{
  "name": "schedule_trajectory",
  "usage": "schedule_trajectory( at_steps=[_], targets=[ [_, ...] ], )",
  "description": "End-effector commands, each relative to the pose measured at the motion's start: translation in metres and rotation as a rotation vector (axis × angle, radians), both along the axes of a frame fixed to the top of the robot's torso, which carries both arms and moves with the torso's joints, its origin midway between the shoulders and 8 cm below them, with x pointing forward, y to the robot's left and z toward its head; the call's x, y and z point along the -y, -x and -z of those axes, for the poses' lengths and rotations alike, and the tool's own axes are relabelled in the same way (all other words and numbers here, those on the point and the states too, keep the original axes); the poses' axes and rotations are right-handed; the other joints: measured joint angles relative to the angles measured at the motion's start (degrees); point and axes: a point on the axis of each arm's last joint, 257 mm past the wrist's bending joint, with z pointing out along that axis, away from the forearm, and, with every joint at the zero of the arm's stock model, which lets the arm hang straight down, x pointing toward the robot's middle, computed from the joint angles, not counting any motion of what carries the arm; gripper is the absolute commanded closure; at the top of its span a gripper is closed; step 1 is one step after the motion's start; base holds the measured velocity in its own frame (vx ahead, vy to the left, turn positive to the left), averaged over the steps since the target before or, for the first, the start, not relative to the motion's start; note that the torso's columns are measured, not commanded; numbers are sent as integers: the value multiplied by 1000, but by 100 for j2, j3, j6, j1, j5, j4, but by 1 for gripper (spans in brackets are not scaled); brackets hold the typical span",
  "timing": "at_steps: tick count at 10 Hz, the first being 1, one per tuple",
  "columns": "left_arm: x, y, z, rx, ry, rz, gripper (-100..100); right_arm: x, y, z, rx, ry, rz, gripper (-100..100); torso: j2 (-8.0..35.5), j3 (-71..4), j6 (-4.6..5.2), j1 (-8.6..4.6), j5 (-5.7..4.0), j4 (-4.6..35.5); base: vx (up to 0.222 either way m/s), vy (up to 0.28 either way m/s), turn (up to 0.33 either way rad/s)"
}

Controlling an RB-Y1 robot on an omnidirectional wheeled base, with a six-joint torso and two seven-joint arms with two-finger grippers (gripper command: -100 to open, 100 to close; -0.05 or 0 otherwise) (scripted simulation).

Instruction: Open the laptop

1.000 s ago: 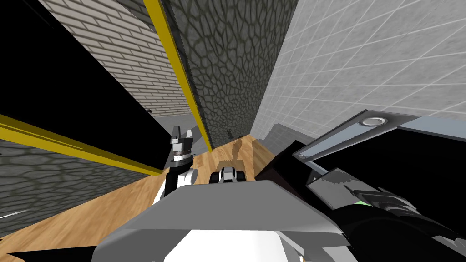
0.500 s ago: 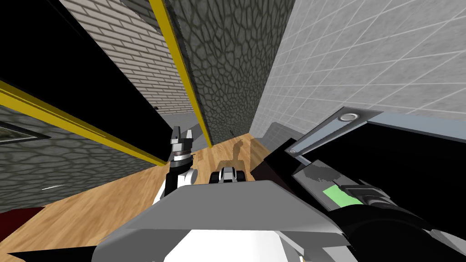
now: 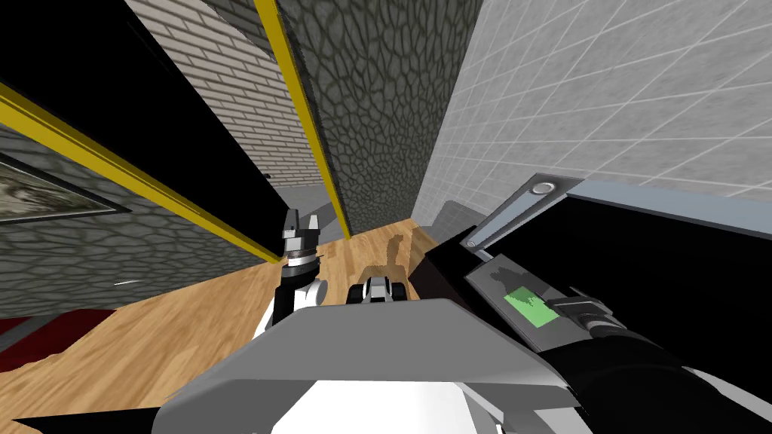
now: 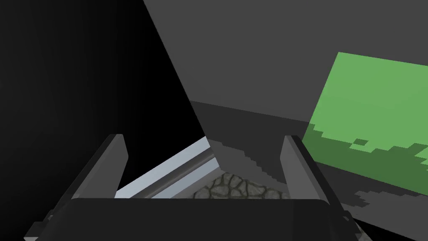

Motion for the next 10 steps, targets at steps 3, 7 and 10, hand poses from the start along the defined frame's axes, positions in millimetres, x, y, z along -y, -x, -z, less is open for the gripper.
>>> schedule_trajectory(
  at_steps=[3, 7, 10],
  targets=[
    [0, 0, 0, 0, 0, 0, 0, -26, -30, 3, -9, 54, -114, -100, -9, -5, -1, 2, 1, -2, -246, -155, 81],
    [0, 0, 0, 0, 0, 0, 0, -59, -67, 5, 3, 113, -240, -100, -24, -16, -1, 11, 5, -8, -204, -139, 92],
    [0, 0, 0, 0, 0, 0, 0, -82, -92, 5, 20, 152, -322, -100, -6, -4, 1, 12, 4, -2, -230, -156, 86]
  ],
)
